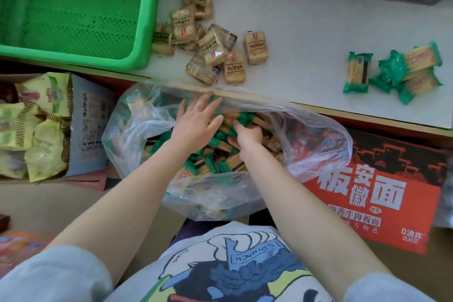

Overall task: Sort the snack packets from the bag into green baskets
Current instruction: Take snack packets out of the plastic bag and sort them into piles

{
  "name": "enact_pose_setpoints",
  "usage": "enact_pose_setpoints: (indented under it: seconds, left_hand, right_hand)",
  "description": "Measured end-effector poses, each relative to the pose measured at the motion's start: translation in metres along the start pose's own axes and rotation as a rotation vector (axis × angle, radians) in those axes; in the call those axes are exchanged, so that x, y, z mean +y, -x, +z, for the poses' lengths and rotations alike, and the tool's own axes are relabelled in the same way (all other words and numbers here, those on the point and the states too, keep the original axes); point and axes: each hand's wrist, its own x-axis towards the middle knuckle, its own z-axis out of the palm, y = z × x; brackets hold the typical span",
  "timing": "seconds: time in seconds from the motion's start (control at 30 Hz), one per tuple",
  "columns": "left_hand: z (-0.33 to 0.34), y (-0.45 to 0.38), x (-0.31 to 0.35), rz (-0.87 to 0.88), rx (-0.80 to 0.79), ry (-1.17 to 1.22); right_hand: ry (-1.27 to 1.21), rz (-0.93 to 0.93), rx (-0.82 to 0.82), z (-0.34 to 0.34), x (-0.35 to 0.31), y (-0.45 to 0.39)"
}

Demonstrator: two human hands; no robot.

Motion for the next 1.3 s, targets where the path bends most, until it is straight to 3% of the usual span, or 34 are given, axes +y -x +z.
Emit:
enact_pose_setpoints:
  seconds: [0.2, 0.43, 0.57, 0.7, 0.83, 1.03, 1.2, 1.3]
  left_hand:
    - [0.003, 0.002, -0.005, 0.025, -0.012, -0.023]
    - [-0.006, 0.011, 0.012, -0.019, -0.014, 0.048]
    - [-0.011, 0.032, 0.055, 0.042, 0.155, 0.473]
    - [-0.015, 0.038, 0.122, -0.229, -0.022, 1.222]
    - [-0.026, 0.018, 0.182, -0.250, -0.038, 1.513]
    - [-0.027, -0.020, 0.270, -0.105, -0.260, 1.316]
    - [0.008, -0.067, 0.321, -0.161, -0.108, 1.075]
    - [0.024, -0.088, 0.332, -0.231, -0.054, 0.954]
  right_hand:
    - [0.085, -0.066, -0.012, -0.011, 0.008, 0.001]
    - [0.095, -0.156, -0.254, -0.073, -0.001, 0.039]
    - [0.016, -0.303, -0.315, -0.133, -0.023, 0.074]
    - [-0.193, -0.306, -0.448, -0.177, -0.044, 0.090]
    - [-0.021, -0.383, -0.400, -0.214, -0.058, 0.087]
    - [0.080, -0.445, -0.323, -0.290, -0.088, 0.073]
    - [0.308, -0.517, 0.083, -0.349, -0.123, 0.012]
    - [0.458, -0.532, 0.141, -0.371, -0.148, -0.027]
